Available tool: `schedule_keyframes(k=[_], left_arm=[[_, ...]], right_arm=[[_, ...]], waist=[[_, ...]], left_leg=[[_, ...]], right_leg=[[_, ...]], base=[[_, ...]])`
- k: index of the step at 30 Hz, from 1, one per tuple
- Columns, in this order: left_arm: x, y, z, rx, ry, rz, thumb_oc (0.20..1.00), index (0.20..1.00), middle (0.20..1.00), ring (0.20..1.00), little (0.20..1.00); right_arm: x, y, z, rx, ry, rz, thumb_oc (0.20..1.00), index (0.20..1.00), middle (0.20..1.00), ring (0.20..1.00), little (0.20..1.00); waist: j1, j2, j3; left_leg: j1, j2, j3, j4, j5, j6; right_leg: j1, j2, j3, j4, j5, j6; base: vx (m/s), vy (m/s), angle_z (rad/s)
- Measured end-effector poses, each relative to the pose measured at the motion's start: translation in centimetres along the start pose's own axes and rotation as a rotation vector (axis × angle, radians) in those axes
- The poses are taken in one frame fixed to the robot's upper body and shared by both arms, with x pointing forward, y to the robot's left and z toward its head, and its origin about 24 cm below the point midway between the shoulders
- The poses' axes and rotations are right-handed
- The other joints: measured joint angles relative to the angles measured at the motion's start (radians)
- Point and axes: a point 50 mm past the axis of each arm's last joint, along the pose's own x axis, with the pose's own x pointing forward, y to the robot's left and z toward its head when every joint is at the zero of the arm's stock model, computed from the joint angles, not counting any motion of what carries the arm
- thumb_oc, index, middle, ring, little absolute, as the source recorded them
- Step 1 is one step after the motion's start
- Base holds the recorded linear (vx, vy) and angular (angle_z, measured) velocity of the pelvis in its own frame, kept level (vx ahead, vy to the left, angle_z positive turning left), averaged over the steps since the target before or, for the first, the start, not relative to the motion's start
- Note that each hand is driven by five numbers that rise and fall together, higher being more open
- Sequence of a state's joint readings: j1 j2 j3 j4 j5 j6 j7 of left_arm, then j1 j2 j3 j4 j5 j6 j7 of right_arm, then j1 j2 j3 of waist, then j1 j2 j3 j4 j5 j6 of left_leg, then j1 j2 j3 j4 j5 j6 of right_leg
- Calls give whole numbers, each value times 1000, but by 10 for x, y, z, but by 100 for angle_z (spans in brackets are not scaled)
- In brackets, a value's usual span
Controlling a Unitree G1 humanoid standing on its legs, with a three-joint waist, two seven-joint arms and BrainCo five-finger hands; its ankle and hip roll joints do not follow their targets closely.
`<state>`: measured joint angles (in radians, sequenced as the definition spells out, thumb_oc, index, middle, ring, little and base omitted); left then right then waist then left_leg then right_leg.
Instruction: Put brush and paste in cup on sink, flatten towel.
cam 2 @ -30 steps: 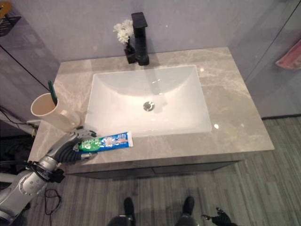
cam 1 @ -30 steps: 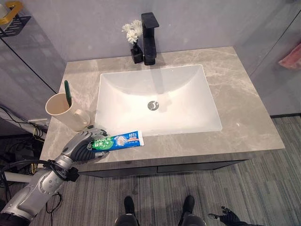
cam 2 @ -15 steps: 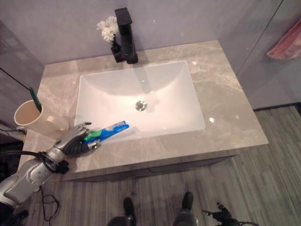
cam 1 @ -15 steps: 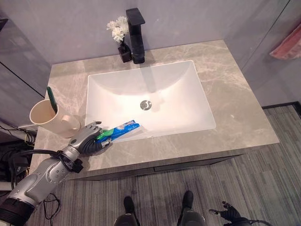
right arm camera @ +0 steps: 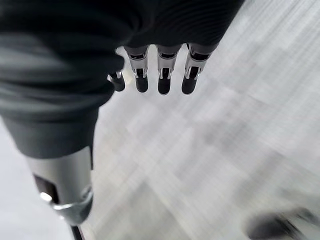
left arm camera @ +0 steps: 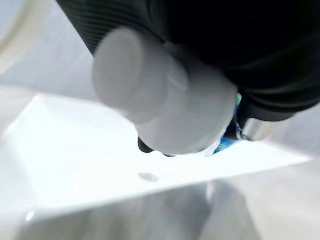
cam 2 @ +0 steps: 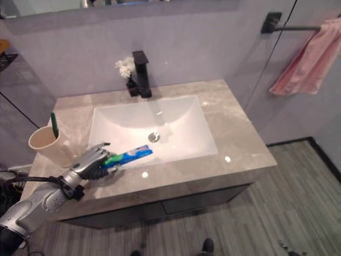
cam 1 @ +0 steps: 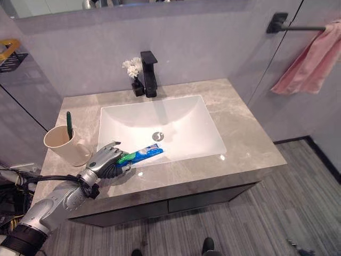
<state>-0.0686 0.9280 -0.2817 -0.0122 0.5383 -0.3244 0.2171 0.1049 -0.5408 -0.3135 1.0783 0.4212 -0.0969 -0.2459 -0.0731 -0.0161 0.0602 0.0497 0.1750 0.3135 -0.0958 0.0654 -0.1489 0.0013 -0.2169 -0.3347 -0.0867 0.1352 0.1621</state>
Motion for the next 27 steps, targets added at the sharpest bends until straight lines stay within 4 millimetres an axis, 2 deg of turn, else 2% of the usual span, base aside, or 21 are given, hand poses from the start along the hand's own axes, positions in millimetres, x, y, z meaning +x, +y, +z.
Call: schedule_keyframes(k=[1,2,4,6,8,11,13,14,16,18,22,27], left_arm=[[1,5,3,18,-11,54,200,200,200,200,200],[3,8,4,-14,17,141,200,200,200,200,200],[12,15,15,-136,38,338,200,200,200,200,200],[22,33,34,-227,-16,506,200,200,200,200,200],[31,56,48,-262,-97,633,200,200,200,200,200],[52,88,63,-239,-216,737,200,200,200,200,200],[70,104,80,-259,-320,765,200,200,200,200,200],[74,106,86,-257,-352,761,200,200,200,200,200],[78,105,97,-259,-413,738,200,200,200,200,200],[80,99,100,-267,-419,710,200,200,200,200,200],[82,96,96,-281,-393,691,200,200,200,200,200],[83,92,99,-321,-404,661,200,200,200,200,200]], right_arm=[[-12,5,45,-36,-268,42,1000,1000,1000,1000,1000],[-39,11,97,33,-543,64,1000,1000,1000,1000,1000],[-72,21,153,136,-852,74,1000,1000,1000,1000,1000],[-87,30,179,248,-948,92,1000,1000,1000,1000,1000],[-121,52,205,295,-1109,248,1000,1000,1000,1000,1000],[-168,100,224,281,-1244,583,1000,1000,1000,1000,1000],[-207,143,235,294,-1264,930,1000,1000,1000,1000,1000],[-219,152,237,283,-1275,1016,1000,1000,1000,1000,1000],[-254,181,239,259,-1260,1285,1000,1000,1000,1000,1000],[-272,192,241,241,-1233,1428,1000,1000,1000,1000,1000],[-294,212,248,323,-1143,1582,1000,1000,1000,1000,1000],[-328,223,255,381,-1115,1750,1000,1000,1000,1000,1000]], waist=[[-15,6,1],[-36,20,-7],[-54,27,-31],[-52,16,-50],[-53,13,-53],[-53,4,-63],[-50,-2,-69],[-49,-4,-71],[-38,-2,-74],[-20,-3,-76],[12,-7,-78],[34,-6,-77]], left_leg=[[0,0,1,3,-2,3],[2,-2,1,-1,-2,5],[4,1,8,-1,-4,5],[6,7,13,0,-3,5],[18,7,22,1,-2,5],[20,6,28,4,-2,5],[21,6,30,4,2,3],[23,6,30,4,3,2],[34,6,29,5,4,0],[40,6,27,5,4,0],[37,6,21,5,4,1],[36,7,-1,5,4,1]], right_leg=[[-1,-1,3,0,0,0],[-1,-3,5,-4,0,0],[1,0,11,-6,-2,1],[0,8,18,0,-1,-3],[0,10,27,0,3,-7],[1,9,35,0,7,-8],[2,10,38,0,12,-10],[1,10,38,1,12,-11],[9,11,37,1,16,-12],[19,10,31,1,14,-11],[22,9,24,0,11,-10],[38,8,0,0,4,-7]], base=[[2,22,-6],[11,12,-6],[-8,-10,-8],[-30,-13,-9],[-25,-10,-13],[-36,-17,-8],[-12,-13,-2],[0,0,0],[0,0,0],[-5,-4,5],[-4,4,6],[1,9,12]])
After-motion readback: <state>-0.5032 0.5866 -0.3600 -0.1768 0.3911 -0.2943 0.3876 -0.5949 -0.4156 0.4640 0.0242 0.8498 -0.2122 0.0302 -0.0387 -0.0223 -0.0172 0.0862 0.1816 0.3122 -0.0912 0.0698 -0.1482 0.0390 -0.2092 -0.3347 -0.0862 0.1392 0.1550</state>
